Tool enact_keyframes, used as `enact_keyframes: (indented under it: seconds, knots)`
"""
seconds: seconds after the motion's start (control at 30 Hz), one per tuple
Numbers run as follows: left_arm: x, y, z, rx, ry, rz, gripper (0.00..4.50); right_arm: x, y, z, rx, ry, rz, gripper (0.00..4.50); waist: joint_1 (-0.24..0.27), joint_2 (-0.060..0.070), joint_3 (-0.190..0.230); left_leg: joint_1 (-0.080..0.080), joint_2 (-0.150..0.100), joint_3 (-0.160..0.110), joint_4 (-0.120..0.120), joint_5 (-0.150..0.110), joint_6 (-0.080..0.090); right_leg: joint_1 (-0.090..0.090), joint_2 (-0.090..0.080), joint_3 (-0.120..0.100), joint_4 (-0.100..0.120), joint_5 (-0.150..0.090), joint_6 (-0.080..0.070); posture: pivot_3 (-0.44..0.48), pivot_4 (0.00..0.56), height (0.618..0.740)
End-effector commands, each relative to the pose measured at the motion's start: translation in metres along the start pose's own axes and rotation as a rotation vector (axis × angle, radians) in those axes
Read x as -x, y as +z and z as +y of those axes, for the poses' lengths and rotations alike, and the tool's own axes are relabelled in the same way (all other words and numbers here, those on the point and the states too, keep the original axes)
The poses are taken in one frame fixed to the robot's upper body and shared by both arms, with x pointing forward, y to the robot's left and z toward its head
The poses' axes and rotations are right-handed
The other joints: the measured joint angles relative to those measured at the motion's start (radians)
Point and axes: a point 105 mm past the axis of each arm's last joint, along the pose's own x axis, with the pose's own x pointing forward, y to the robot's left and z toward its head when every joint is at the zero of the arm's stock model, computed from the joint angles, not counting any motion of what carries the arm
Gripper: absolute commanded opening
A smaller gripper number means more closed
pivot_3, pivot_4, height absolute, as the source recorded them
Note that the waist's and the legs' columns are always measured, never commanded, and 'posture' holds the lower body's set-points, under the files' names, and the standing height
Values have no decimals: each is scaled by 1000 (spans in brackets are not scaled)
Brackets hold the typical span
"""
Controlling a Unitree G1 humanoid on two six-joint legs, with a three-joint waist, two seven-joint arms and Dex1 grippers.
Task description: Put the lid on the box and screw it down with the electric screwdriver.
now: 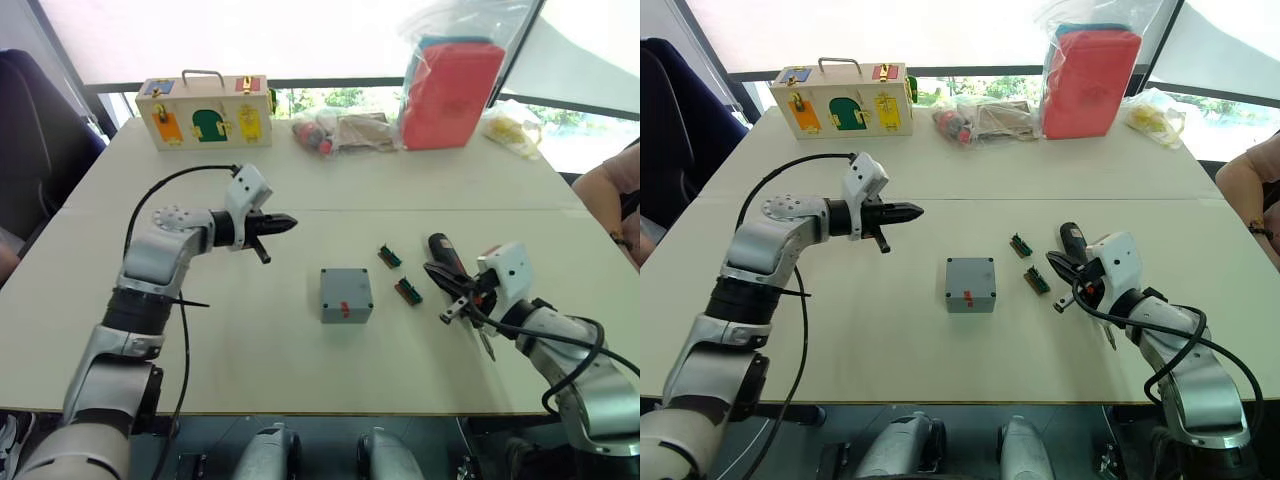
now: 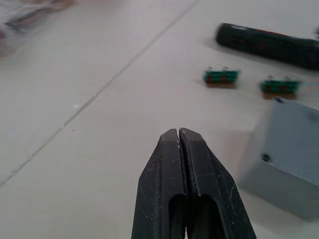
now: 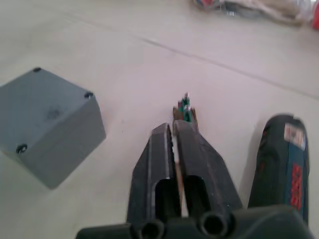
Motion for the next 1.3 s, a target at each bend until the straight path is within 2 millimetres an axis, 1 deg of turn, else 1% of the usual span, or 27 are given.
enact_keyframes:
  seconds: [0.03,0.17,0.2,0.27,0.3,0.43,0.53,0.57,0.6,0.67,0.7,1.03,1.3]
  knots:
    - [4,13,-28,-85,-164,6,0,3,5,6,-8,11,-8,1704,2,0,0,0,0,0,0,0,0,0,0,0,0,-1,-3,0,150,740]
    - [3,9,-41,-108,-222,37,0,0,-4,17,-46,56,44,3235,1,0,0,0,0,0,0,0,0,0,-1,0,0,-2,-3,0,150,740]
    - [3,7,-43,-112,-230,45,0,-1,-5,18,-51,58,52,3527,1,0,0,0,0,0,0,0,0,0,-1,0,0,-2,-3,0,150,740]
    - [4,3,-51,-116,-264,60,0,-4,-6,18,-62,53,60,4285,0,0,0,0,0,0,0,0,0,0,-1,0,0,-2,-3,0,150,740]
    - [5,2,-54,-117,-276,63,0,-6,-7,17,-66,48,64,4439,0,0,0,0,0,0,0,0,0,0,-1,0,0,-2,-3,0,150,740]
    - [7,3,-59,-129,-276,65,0,-12,-8,12,-72,30,76,4439,1,0,0,0,0,0,0,0,0,0,-1,0,0,-2,-3,0,150,740]
    - [9,5,-62,-124,-270,55,0,-15,-7,9,-66,18,73,3885,3,0,0,0,0,0,0,0,0,0,0,0,0,-2,-3,0,150,740]
    - [9,5,-63,-122,-269,52,0,-15,-7,8,-63,17,73,3421,3,0,0,0,0,0,0,0,0,0,0,0,0,-2,-3,0,150,740]
    - [10,6,-63,-119,-264,50,0,-16,-7,8,-63,16,74,3188,3,0,0,0,0,0,0,0,0,1,0,0,0,-2,-3,0,150,740]
    - [12,6,-65,-112,-256,45,0,-17,-7,8,-69,14,76,2425,1,0,0,0,0,0,0,0,0,1,0,0,0,-2,-3,0,150,740]
    - [13,7,-66,-110,-252,43,0,-18,-8,7,-67,11,82,2182,1,0,0,0,0,0,0,0,1,0,0,0,0,-1,-3,0,150,740]
    - [12,10,-71,-94,-227,26,0,-27,-15,4,-79,2,108,2182,2,0,0,0,0,0,1,0,1,1,3,0,0,-1,-2,0,150,740]
    - [12,9,-72,-83,-216,22,0,-30,-19,1,-93,-15,121,2182,1,0,0,0,0,0,1,0,1,1,4,0,0,0,0,0,150,740]
